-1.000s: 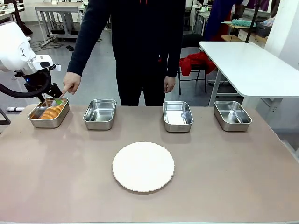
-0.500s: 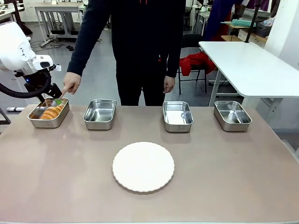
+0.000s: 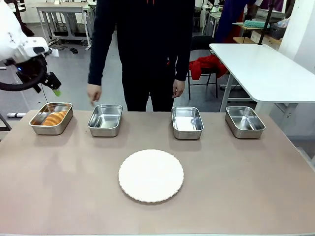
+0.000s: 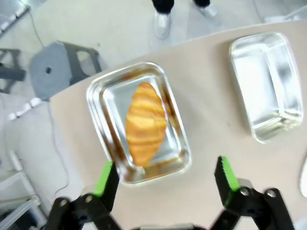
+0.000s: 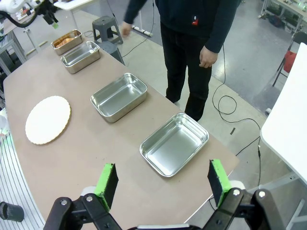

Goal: Place the bread in the container.
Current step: Place the Butter Roll into the Airtight Container indicated by the human.

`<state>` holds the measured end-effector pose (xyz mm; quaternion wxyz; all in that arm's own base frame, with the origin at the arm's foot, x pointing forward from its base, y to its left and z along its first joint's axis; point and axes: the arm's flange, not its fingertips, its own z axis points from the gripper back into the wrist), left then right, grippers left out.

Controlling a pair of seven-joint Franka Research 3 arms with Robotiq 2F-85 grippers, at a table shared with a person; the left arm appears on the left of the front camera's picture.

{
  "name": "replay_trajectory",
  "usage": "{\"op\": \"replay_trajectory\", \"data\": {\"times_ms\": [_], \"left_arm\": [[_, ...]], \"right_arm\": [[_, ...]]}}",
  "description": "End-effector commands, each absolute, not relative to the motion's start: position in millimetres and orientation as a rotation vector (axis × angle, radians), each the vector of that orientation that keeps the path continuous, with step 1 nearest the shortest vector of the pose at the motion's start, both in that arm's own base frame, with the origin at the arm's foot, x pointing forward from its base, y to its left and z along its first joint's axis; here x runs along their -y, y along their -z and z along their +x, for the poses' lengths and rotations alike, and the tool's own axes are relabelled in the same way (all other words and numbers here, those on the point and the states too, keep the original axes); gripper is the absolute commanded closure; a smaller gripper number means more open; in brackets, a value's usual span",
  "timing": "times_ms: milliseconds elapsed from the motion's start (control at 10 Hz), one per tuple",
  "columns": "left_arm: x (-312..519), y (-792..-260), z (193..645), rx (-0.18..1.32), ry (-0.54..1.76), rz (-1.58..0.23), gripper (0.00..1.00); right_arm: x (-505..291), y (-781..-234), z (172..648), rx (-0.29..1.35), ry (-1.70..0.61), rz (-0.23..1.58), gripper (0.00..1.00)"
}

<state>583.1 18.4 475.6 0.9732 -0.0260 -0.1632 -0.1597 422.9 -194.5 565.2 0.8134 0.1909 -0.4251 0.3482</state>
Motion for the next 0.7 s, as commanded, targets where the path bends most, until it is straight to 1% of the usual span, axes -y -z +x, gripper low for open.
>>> {"op": "replay_trajectory", "data": {"times_ms": [0,100,200,400,600], "left_arm": [[-5.8,-496.2,512.9,0.451,0.317,-0.011,0.0],[-8.3,-505.2,487.7,0.494,0.314,-0.014,0.0],[-8.2,-508.0,463.2,0.505,0.308,-0.014,0.0],[-13.2,-505.7,415.6,0.49,0.318,-0.036,0.0],[-16.9,-500.9,382.0,0.48,0.324,-0.038,0.0]], "right_arm": [[193.5,-566.7,422.5,0.911,-0.745,0.407,0.02],[193.5,-566.7,422.5,0.911,-0.745,0.407,0.02],[193.5,-566.7,422.5,0.911,-0.745,0.407,0.02],[193.5,-566.7,422.5,0.911,-0.745,0.407,0.02],[193.5,-566.7,422.5,0.911,-0.745,0.407,0.02]]}}
